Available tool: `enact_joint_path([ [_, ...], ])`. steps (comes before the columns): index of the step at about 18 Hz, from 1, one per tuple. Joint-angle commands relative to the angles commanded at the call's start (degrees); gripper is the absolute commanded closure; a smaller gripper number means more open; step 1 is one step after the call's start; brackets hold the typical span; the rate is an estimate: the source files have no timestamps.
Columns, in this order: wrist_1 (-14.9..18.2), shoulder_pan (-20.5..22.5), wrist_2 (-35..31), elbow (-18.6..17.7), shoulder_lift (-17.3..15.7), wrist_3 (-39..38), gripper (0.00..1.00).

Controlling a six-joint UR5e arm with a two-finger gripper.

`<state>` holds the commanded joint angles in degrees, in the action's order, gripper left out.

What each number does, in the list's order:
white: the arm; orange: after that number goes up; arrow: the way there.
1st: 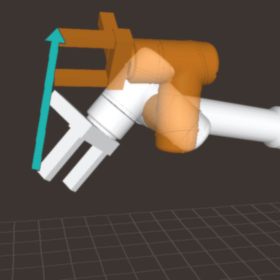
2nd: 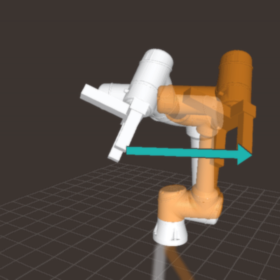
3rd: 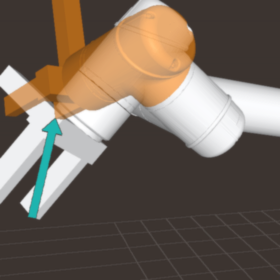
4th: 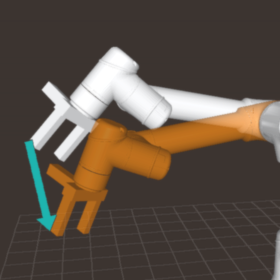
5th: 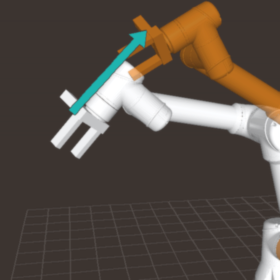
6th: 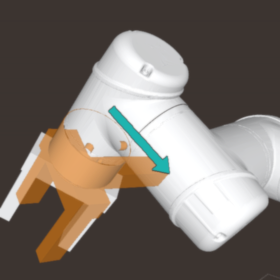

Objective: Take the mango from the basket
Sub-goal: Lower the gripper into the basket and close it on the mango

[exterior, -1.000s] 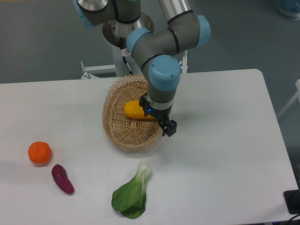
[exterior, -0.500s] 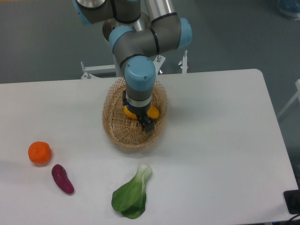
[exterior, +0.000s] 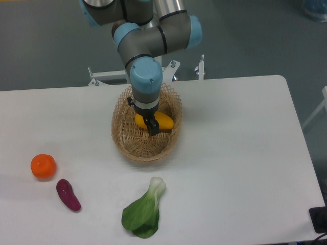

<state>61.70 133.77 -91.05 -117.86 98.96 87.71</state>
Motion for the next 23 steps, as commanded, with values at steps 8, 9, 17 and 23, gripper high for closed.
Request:
enact_joint_path([
  [8,-0.7,-0.8,0.1,-1.9,0.4,-0.5,0.0],
  [9,-0.7,-0.8,0.1,-2.1,0.6,-0.7,0.0],
  [17,-9.2,-0.9,0.0,-4.9,1.4,-1.0,0.08],
  [23,-11.3,-0.9,-0.1,-4.9,1.4,-0.8,0.34],
])
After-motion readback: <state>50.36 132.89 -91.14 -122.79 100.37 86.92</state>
